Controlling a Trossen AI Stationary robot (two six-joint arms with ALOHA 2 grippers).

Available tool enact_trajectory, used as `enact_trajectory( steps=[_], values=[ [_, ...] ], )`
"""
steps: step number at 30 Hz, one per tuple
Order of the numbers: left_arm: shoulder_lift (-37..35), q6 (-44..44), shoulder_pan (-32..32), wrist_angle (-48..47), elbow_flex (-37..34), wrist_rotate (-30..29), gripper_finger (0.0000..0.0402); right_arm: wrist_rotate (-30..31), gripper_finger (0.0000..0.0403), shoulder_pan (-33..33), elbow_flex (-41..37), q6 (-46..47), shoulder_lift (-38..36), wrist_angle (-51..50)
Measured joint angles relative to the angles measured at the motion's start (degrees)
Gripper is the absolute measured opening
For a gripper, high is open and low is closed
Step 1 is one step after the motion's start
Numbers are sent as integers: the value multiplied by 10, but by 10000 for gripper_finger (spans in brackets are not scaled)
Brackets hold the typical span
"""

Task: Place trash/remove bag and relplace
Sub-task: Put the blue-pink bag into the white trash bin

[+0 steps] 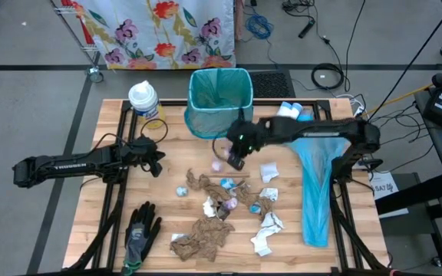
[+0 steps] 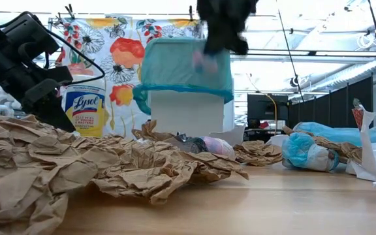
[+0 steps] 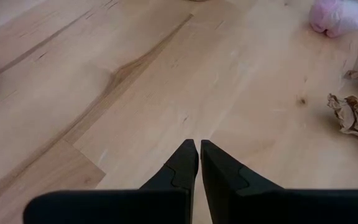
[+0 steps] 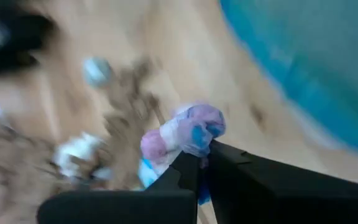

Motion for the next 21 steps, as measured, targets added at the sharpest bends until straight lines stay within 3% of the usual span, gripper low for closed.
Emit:
enact_trajectory(
  steps=[10, 21],
  values=[
    [0, 0, 0, 0, 0, 0, 27, 44, 0, -73, 205, -87, 2, 12],
    [0, 0, 0, 0, 0, 0, 27, 41, 20, -191, 215, -83, 30, 57]
  ],
)
